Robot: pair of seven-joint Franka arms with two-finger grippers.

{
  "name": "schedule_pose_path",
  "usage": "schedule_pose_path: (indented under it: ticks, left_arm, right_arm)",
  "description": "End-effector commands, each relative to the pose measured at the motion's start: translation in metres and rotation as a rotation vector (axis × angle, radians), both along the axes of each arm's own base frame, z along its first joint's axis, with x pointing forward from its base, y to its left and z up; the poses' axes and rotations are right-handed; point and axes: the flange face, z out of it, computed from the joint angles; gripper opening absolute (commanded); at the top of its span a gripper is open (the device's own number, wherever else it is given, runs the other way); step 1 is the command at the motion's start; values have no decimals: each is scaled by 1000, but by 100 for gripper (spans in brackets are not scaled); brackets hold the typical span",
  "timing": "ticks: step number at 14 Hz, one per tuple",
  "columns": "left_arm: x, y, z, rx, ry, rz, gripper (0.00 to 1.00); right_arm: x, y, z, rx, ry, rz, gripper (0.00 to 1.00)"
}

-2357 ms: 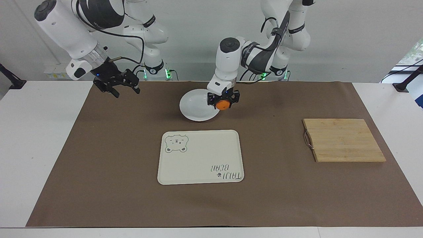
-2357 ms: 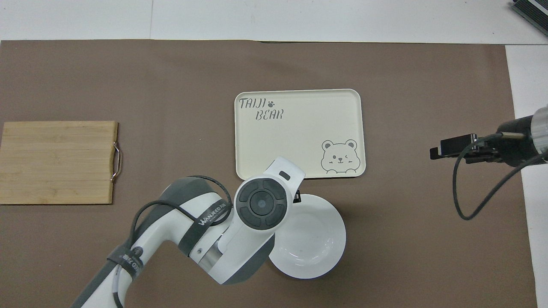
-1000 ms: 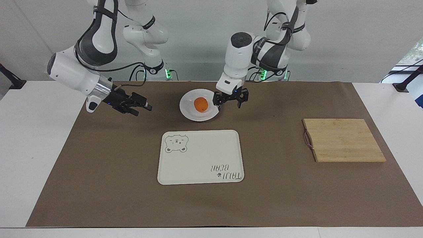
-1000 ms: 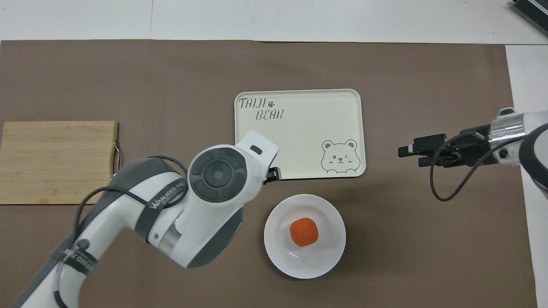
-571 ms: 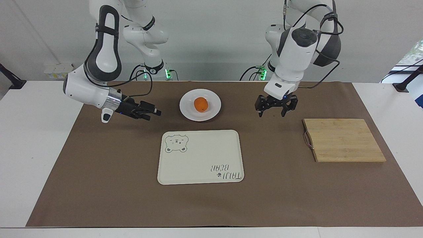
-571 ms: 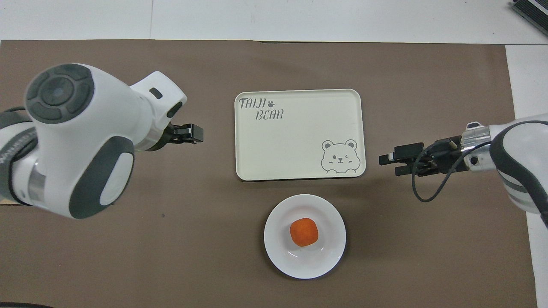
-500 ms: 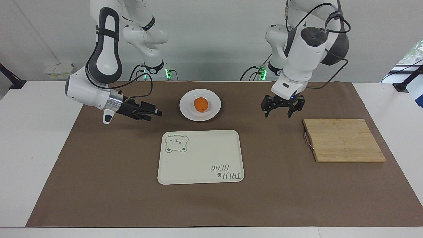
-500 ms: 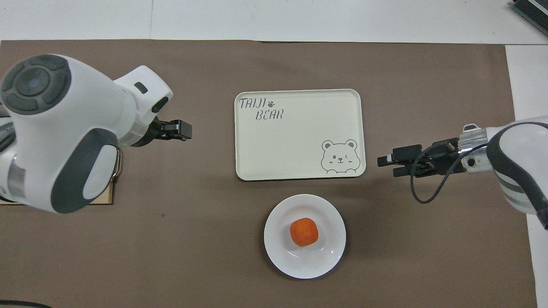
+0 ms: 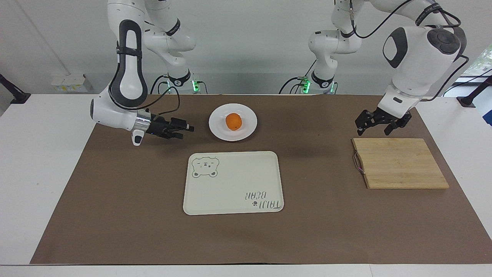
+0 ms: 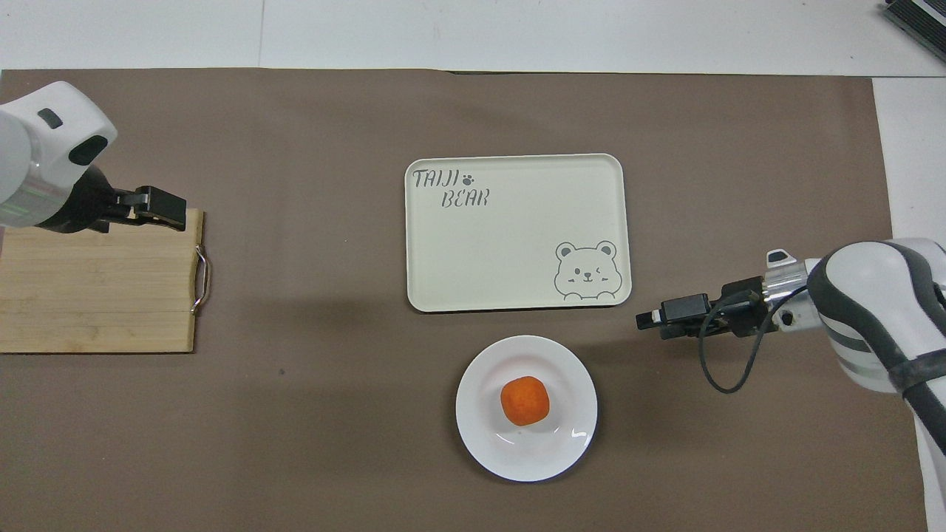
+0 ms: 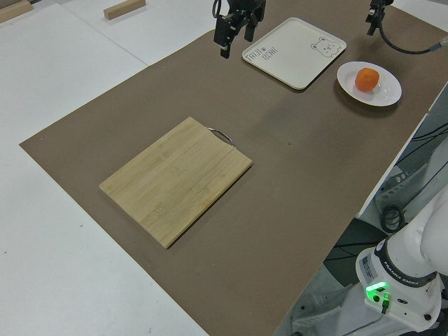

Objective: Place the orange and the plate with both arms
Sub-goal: 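Withdraw the left gripper to the board while the right gripper approaches the plate, then grip the plate rim with the right gripper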

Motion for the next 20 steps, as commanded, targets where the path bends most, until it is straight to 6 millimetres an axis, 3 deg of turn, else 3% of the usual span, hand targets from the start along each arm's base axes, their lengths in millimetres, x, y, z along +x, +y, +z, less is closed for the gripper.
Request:
schedule_pose_path:
  ticks: [1, 4, 6, 7, 11, 17, 20]
  left_arm:
    - [-12, 26, 20, 2, 5, -23, 100]
    - [-41, 25, 47, 5, 27, -25, 100]
    - [-52, 26, 51, 7, 28, -26, 100]
    - [-55, 26, 52, 8, 28, -27, 100]
    - [-50, 25, 64, 19, 42, -31, 100]
    - [-43, 22, 68, 14, 82, -36, 100]
    - [-33, 18, 72, 14, 105, -44, 100]
  right_arm:
    - [-31, 9, -15, 82, -57, 50, 100]
    - [-64, 12, -31, 121, -58, 64, 100]
    - [-68, 15, -32, 119, -52, 64, 100]
    - [-70, 27, -32, 135, -43, 60, 100]
    - [-87, 63, -40, 123, -40, 15, 100]
    - [-105, 58, -56, 105, -101, 33, 100]
    - [-109, 65, -55, 114, -95, 18, 100]
